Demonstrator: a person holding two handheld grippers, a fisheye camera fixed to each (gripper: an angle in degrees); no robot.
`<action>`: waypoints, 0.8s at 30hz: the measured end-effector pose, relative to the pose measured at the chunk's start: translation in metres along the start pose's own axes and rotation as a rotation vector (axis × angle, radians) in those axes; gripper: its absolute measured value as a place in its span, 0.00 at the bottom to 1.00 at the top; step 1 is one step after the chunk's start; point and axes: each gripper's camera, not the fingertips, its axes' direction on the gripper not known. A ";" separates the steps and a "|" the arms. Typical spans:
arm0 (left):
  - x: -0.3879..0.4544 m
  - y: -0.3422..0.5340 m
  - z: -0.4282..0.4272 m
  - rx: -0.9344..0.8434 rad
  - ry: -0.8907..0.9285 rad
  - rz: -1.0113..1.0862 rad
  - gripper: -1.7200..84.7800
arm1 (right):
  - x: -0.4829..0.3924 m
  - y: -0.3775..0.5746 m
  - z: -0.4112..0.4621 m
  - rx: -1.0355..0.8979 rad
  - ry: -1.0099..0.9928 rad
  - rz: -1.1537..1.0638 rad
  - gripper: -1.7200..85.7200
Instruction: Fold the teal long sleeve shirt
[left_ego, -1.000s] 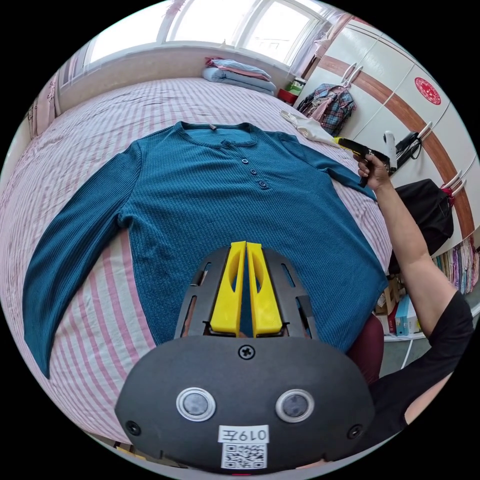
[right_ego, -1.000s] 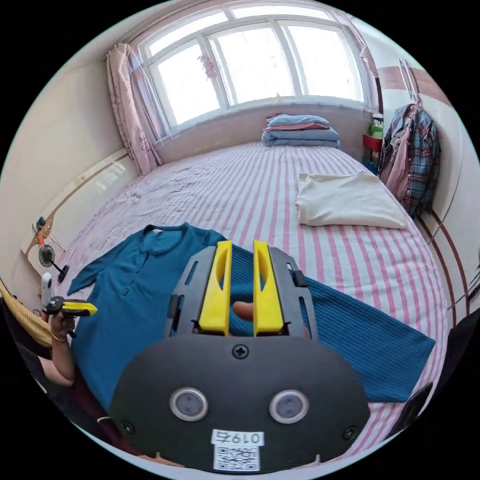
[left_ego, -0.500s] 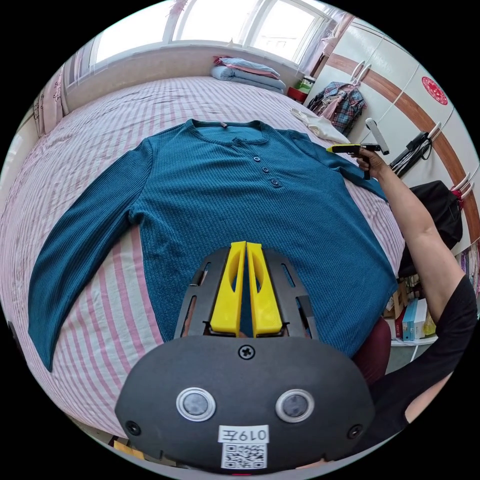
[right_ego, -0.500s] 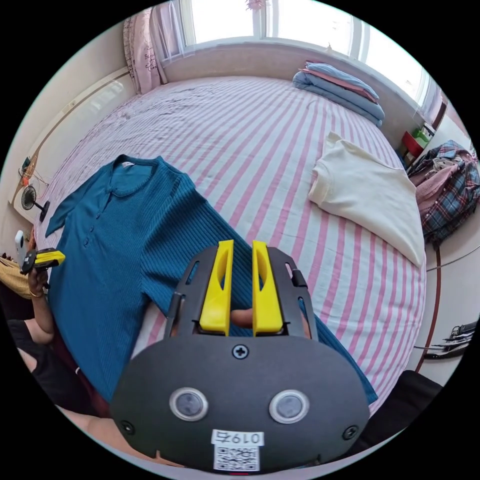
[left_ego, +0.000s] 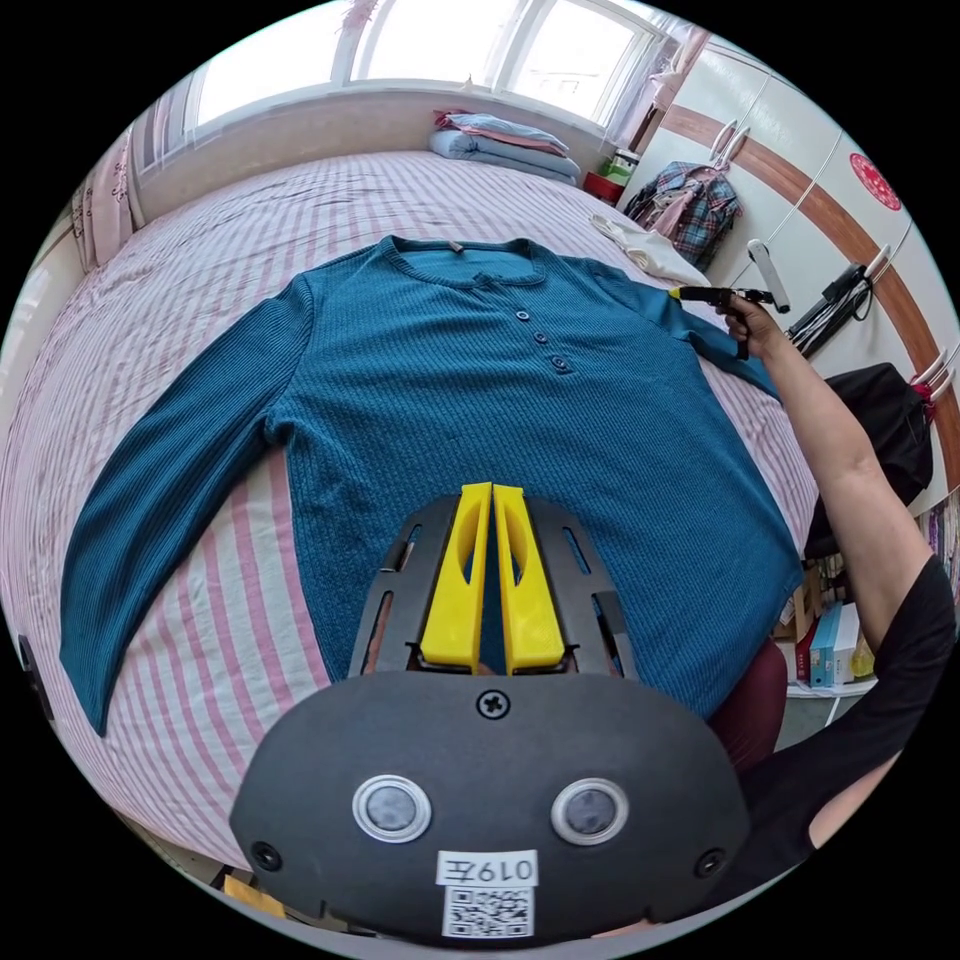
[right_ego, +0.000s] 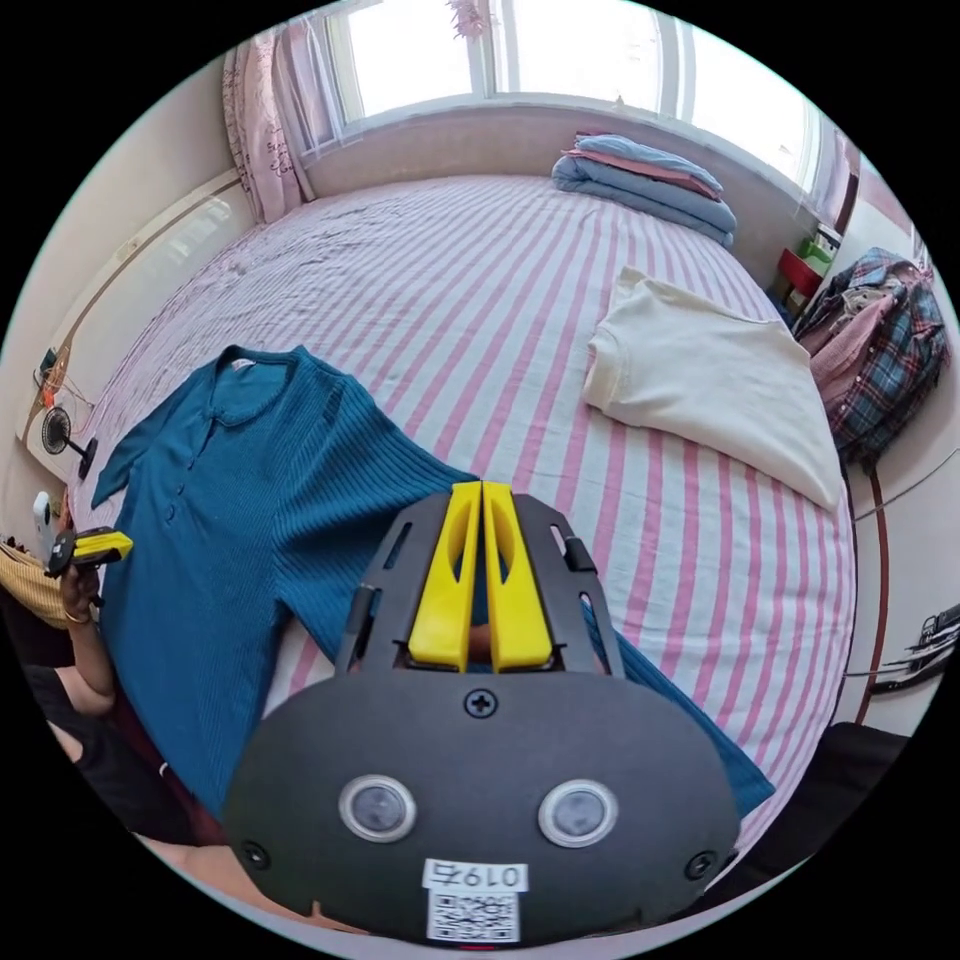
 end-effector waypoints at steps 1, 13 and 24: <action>0.003 -0.004 0.002 0.001 0.000 -0.001 0.03 | -0.001 0.004 0.002 -0.004 0.005 0.013 0.01; 0.033 -0.054 0.032 0.001 0.002 0.000 0.03 | -0.041 0.050 -0.054 0.108 0.011 0.019 0.11; 0.071 -0.105 0.057 0.027 0.057 0.006 0.03 | -0.044 0.168 -0.169 0.128 0.261 0.239 0.08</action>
